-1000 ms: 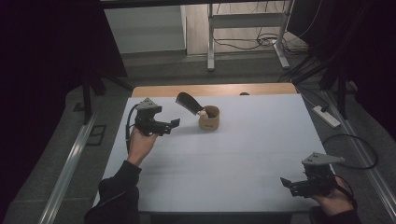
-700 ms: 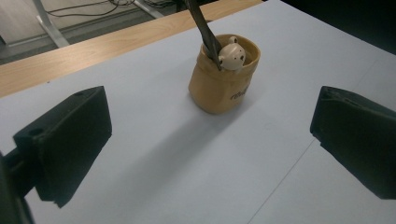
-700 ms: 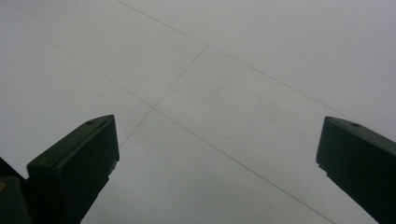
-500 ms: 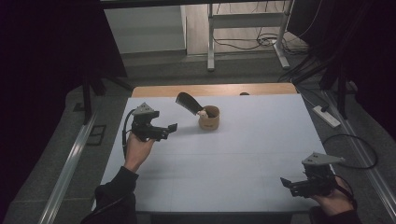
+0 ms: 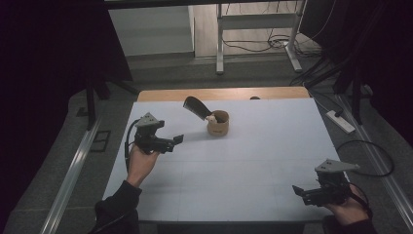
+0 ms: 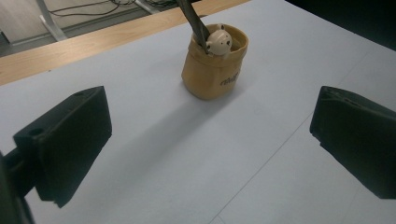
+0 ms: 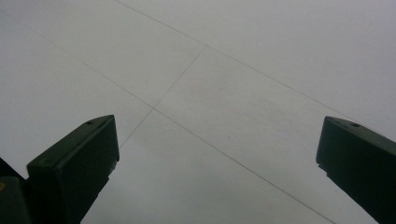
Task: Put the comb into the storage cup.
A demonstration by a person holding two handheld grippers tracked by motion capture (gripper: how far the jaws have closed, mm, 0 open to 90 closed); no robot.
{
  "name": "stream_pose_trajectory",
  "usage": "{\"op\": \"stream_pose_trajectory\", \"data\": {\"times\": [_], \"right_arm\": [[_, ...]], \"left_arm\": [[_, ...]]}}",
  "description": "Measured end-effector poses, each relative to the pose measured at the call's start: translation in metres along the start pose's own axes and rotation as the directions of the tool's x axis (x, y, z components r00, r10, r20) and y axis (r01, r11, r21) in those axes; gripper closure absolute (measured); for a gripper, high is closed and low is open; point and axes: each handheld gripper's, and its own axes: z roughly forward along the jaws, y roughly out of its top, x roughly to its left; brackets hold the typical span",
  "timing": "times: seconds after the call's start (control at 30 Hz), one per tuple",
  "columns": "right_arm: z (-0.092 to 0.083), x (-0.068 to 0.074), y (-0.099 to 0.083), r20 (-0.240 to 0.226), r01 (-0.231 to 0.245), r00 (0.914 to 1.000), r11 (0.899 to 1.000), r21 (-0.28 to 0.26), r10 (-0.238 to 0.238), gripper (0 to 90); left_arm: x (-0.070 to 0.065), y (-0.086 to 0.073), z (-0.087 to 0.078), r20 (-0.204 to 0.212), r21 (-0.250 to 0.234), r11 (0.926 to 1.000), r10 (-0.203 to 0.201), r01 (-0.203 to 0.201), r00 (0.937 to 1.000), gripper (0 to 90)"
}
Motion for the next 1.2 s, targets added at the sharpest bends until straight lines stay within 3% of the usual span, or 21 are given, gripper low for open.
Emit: {"op": "stream_pose_trajectory", "data": {"times": [1.2], "right_arm": [[0.000,0.000,0.000,0.006,0.002,1.0000,1.000,-0.007,-0.002,0.0]], "left_arm": [[-0.021,-0.025,-0.027,0.002,0.025,0.9997,0.001,-0.001,1.0000,0.0]]}}
